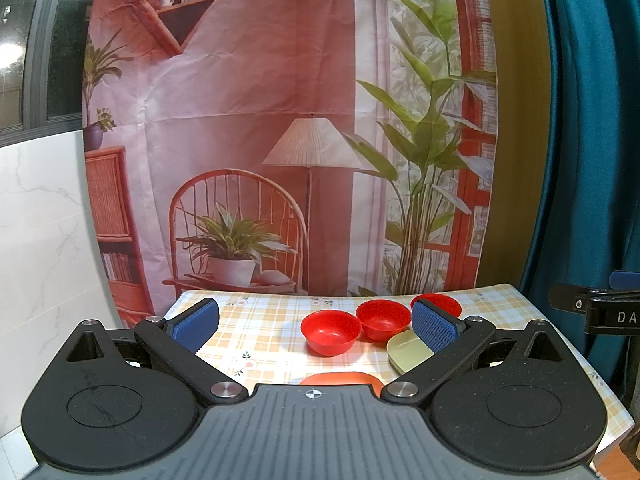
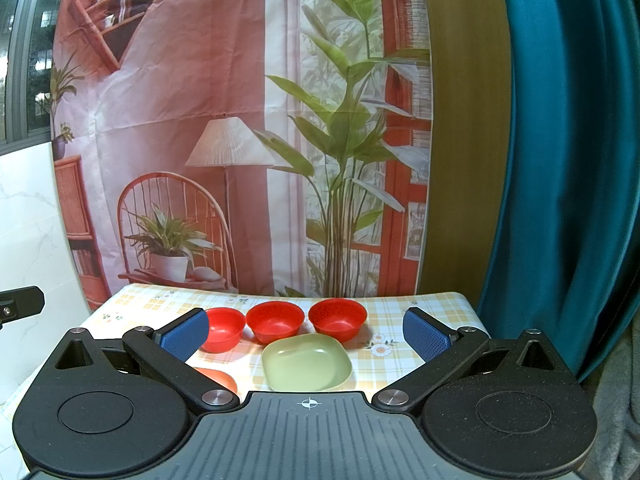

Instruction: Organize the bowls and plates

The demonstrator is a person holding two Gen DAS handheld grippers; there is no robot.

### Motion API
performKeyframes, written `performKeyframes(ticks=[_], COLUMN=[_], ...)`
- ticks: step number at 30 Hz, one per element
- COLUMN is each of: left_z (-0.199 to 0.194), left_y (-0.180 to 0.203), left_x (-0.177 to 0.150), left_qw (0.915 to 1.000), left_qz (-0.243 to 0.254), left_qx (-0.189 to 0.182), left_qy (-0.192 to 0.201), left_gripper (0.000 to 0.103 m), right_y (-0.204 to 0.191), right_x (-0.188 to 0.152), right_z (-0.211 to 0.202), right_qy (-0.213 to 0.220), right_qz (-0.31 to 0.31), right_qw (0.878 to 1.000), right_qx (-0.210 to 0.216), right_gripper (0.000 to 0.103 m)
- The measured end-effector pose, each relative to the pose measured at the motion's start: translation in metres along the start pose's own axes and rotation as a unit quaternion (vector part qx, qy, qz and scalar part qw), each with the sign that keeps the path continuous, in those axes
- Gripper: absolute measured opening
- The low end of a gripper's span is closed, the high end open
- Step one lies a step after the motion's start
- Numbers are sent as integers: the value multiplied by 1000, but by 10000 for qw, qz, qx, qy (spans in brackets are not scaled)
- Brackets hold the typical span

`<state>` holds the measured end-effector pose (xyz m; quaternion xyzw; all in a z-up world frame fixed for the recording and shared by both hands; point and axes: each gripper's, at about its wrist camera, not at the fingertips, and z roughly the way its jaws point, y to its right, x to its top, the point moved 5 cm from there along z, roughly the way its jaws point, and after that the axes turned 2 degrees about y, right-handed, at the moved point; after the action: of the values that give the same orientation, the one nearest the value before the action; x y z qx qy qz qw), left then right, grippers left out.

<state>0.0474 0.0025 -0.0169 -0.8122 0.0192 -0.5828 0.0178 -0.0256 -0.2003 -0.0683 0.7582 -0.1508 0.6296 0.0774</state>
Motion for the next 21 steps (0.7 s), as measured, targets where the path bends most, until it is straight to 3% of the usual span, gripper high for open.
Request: performKeyframes(ticks=[9,16,21], left_z=[0,9,28], left_y=[-3,-5,-4], left_x=[4,1,-7], left_qw=[10000,9997,9991], left_qz=[-48,47,216], left_qx=[27,244,252], left_qy=[3,72,258], left_gripper=[103,103,103], right_y=[-1,1,5], right_x=[-1,0,-15], right_z=[-1,4,37], right_qy=[16,222,177], right_qz=[27,243,-81], right_qw=[10000,9990,9997], right_qx=[21,310,142], right_gripper=[103,103,103])
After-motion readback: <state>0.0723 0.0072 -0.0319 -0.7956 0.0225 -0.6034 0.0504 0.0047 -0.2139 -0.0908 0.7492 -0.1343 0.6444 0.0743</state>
